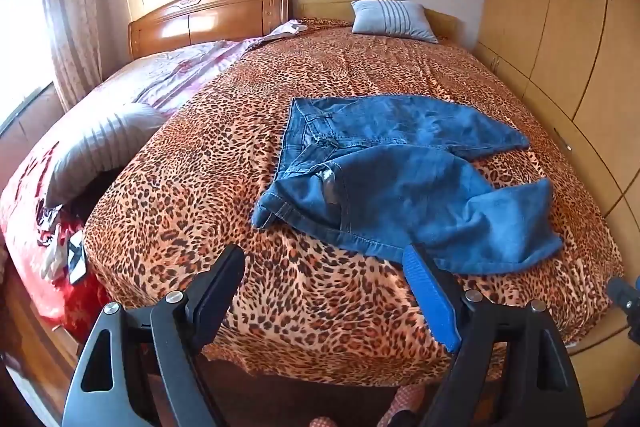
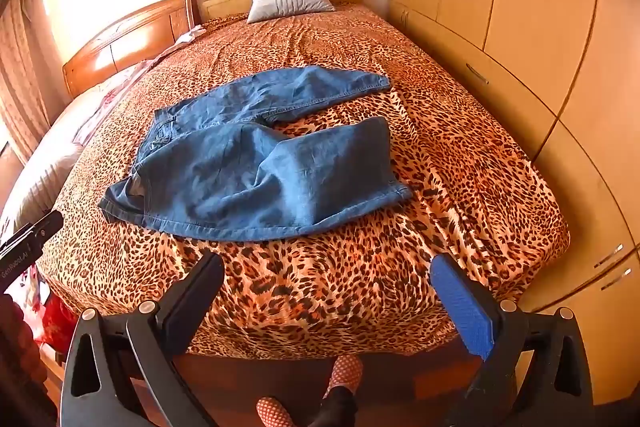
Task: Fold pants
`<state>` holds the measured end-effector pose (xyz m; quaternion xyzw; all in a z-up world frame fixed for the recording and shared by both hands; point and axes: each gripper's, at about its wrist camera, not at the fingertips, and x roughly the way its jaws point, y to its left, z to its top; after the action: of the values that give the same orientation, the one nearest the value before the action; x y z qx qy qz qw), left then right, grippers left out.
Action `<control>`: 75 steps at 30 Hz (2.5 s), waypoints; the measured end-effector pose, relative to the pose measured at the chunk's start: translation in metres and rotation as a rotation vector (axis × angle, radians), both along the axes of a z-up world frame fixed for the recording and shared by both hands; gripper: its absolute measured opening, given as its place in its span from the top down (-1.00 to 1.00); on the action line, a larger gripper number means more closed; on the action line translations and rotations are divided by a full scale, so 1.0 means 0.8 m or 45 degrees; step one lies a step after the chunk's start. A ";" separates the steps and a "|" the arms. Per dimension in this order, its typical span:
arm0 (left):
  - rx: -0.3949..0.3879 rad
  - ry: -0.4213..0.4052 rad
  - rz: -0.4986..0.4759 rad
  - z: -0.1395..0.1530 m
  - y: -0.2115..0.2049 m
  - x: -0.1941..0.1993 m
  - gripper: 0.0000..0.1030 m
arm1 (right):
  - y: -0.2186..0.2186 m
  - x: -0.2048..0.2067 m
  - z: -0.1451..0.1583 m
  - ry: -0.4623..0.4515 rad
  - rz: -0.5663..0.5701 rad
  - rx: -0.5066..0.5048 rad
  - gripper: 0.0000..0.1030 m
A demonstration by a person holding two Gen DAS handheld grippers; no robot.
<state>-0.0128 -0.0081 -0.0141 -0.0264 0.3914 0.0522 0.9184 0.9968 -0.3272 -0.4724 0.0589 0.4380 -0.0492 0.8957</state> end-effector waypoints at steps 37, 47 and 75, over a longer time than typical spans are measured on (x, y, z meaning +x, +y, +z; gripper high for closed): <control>-0.028 -0.015 -0.047 -0.007 -0.011 0.017 -0.59 | -0.003 0.006 -0.003 0.008 -0.017 -0.015 -0.99; -0.032 -0.001 -0.050 -0.011 -0.013 0.024 -0.59 | -0.004 0.009 -0.008 0.023 -0.016 -0.017 -0.99; -0.033 0.029 -0.027 -0.018 -0.026 0.041 -0.59 | -0.005 0.029 -0.020 0.055 0.012 -0.015 -0.99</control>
<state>0.0198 -0.0291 -0.0286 -0.0335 0.4028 0.0375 0.9139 1.0203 -0.3311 -0.4887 0.0505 0.4570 -0.0486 0.8867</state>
